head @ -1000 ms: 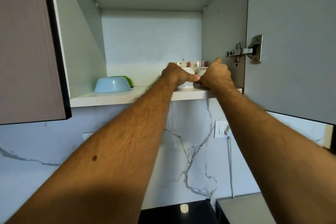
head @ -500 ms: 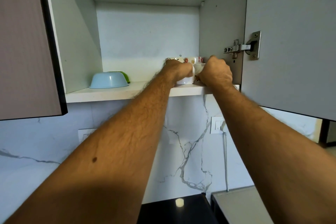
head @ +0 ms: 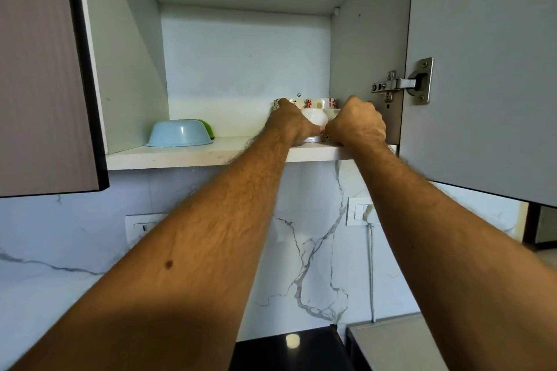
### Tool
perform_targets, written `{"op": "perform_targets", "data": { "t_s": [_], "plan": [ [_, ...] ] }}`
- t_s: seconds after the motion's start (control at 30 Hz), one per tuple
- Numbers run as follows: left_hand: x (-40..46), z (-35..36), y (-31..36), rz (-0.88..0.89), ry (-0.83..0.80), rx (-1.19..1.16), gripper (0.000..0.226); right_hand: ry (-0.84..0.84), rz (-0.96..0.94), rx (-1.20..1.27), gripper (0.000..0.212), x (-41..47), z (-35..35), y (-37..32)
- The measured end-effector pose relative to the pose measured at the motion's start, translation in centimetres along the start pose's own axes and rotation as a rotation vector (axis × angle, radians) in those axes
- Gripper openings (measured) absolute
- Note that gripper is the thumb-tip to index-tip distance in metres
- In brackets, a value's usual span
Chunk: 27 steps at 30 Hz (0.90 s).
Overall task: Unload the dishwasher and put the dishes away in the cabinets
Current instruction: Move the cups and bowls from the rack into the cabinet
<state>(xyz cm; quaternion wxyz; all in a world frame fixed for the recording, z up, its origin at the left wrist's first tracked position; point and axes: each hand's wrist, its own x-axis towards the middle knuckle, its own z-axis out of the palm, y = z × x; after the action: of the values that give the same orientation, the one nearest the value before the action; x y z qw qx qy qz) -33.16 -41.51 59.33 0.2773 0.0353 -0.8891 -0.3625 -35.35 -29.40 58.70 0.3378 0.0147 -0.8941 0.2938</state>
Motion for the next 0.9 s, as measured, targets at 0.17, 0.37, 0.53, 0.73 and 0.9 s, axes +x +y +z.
{"op": "perform_targets", "data": {
  "t_s": [0.17, 0.37, 0.53, 0.73, 0.9],
  "plan": [
    [-0.4, 0.4, 0.4, -0.002, 0.041, 0.114, 0.099, 0.003, 0.005, -0.027, 0.056, 0.1, -0.1, -0.1],
    [-0.9, 0.9, 0.8, 0.028, 0.119, 0.222, 0.077, 0.002, -0.026, -0.045, 0.054, 0.0, 0.0, -0.1],
    [-1.5, 0.2, 1.2, 0.001, 0.059, 0.254, 0.051, -0.001, -0.022, -0.051, 0.054, 0.1, -0.1, 0.0],
    [-1.9, 0.1, 1.4, -0.011, 0.041, 0.266, 0.059, -0.006, -0.031, -0.089, 0.056, 0.2, 0.0, 0.0],
    [-2.4, -0.5, 1.6, -0.063, 0.039, 0.071, 0.021, 0.012, -0.052, -0.144, 0.063, -0.2, -0.1, -0.4]
  ]
}}
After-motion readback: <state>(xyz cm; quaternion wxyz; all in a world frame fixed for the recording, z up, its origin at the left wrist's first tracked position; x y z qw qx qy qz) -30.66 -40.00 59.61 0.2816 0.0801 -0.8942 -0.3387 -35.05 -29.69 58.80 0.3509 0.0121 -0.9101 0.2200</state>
